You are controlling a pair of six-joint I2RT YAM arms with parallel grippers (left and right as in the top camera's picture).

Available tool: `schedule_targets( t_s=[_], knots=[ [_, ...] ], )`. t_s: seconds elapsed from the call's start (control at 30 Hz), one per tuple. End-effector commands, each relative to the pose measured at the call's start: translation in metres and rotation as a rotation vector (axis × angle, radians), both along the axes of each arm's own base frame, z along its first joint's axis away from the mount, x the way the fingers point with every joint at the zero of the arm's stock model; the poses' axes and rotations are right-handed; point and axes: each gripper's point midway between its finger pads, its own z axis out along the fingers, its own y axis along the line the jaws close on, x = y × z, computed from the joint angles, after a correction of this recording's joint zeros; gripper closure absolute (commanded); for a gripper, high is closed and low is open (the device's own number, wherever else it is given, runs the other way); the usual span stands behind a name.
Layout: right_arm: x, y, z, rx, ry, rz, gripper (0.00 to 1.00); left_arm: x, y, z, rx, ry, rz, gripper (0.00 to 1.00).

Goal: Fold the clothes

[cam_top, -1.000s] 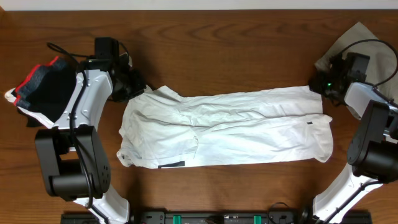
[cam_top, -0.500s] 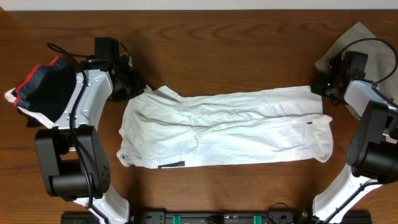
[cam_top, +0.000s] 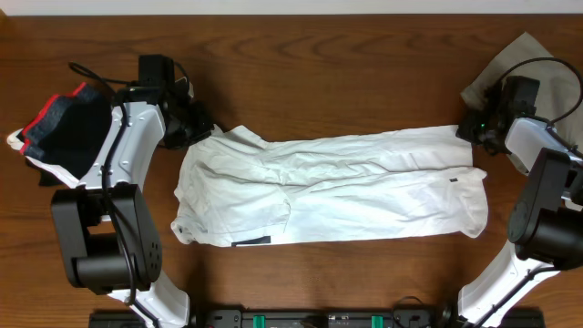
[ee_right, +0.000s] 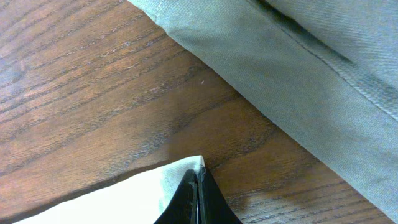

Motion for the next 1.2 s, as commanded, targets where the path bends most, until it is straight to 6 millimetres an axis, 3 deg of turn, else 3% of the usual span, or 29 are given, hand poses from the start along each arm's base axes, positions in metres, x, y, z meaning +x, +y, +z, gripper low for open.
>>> schedule_targets(
  t_s=[0.0,0.13,0.33,0.5,0.67,0.87,1.17],
  knots=[
    [-0.049,0.013,-0.057,0.044,0.2,-0.006,0.99,0.0,-0.001,0.001,-0.006,-0.001,0.001,0.94],
    [-0.04,0.013,-0.041,0.045,0.153,-0.002,0.99,0.001,-0.001,0.001,-0.005,-0.005,0.001,0.94],
    [-0.025,0.008,0.013,0.009,0.034,-0.002,0.99,0.001,-0.001,0.001,-0.006,-0.006,0.001,0.94],
    [-0.028,0.006,0.058,-0.012,-0.034,-0.01,0.99,0.0,0.0,0.004,-0.006,-0.008,0.002,0.94],
    [-0.039,-0.003,0.091,-0.024,-0.071,-0.04,0.99,-0.005,0.0,0.013,-0.005,-0.011,0.002,0.94],
    [-0.065,-0.011,0.089,0.001,0.008,-0.079,0.99,-0.023,-0.001,0.03,-0.006,0.009,0.002,0.94],
    [-0.104,-0.033,0.077,-0.003,0.144,-0.169,0.99,-0.057,0.01,0.021,0.063,0.155,0.02,0.94]
  ],
)
